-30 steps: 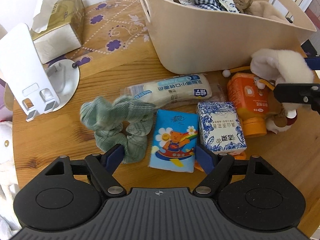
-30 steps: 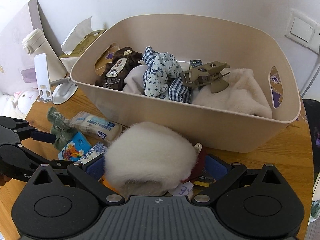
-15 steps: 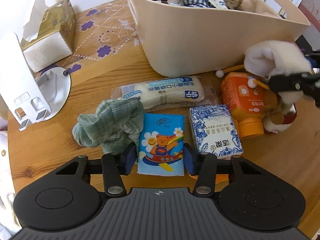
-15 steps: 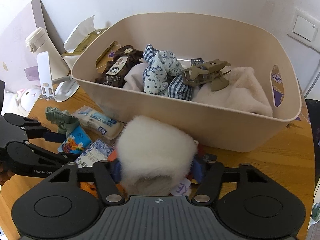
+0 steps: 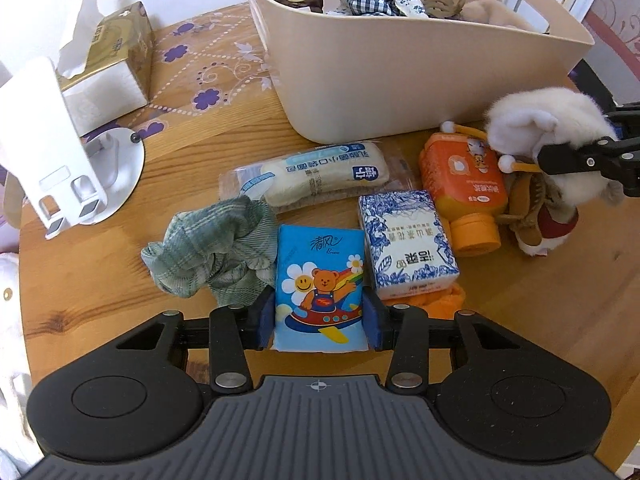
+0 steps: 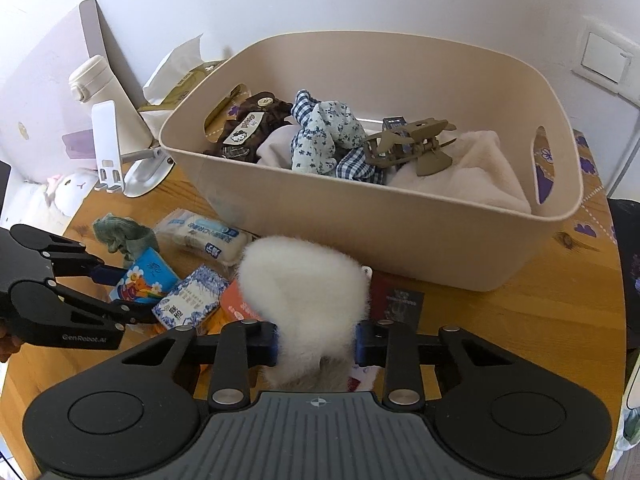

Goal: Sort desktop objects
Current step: 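Lift the white plush and blue tissue pack and carry them over the basket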

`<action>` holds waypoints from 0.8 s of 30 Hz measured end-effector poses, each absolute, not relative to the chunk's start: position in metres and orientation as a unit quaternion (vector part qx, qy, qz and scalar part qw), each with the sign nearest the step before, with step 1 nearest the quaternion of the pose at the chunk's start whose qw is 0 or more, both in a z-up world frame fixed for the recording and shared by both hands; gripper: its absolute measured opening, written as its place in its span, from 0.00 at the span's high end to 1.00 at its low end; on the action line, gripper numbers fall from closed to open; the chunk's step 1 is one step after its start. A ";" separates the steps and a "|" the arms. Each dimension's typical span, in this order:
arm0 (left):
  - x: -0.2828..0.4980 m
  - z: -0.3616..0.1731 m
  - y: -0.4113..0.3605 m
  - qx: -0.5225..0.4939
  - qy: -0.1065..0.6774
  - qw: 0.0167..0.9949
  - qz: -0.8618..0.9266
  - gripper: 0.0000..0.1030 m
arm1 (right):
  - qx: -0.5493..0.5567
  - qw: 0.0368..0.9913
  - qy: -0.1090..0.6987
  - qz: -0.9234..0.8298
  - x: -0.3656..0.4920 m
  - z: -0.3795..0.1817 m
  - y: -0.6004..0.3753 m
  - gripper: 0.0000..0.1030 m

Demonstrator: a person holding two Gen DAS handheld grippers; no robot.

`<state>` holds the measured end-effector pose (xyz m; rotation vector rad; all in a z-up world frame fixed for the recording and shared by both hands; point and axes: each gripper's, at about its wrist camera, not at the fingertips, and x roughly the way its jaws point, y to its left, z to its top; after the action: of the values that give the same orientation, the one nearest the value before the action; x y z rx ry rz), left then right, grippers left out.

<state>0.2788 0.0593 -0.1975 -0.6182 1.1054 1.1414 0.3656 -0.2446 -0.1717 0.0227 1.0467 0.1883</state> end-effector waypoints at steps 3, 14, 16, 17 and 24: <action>0.278 -0.193 0.053 -0.273 0.484 0.659 0.507 0.57 | 0.011 0.864 0.496 0.089 0.360 -0.169 -0.248 0.71; 0.284 -0.189 0.025 -0.251 0.484 0.660 0.517 0.57 | 0.026 0.871 0.484 0.080 0.340 -0.158 -0.261 0.71; 0.284 -0.194 0.023 -0.254 0.487 0.654 0.520 0.56 | 0.025 0.871 0.484 0.079 0.337 -0.158 -0.263 0.71; 0.284 -0.197 0.023 -0.256 0.488 0.651 0.522 0.56 | 0.026 0.871 0.485 0.079 0.336 -0.158 -0.264 0.71; 0.284 -0.209 0.014 -0.268 0.498 0.629 0.533 0.49 | 0.026 0.869 0.488 0.080 0.328 -0.161 -0.264 0.71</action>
<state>0.2843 0.0140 -0.2086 -0.6139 1.1403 1.2217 0.3278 -0.2642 -0.1606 0.0553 1.0214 0.1668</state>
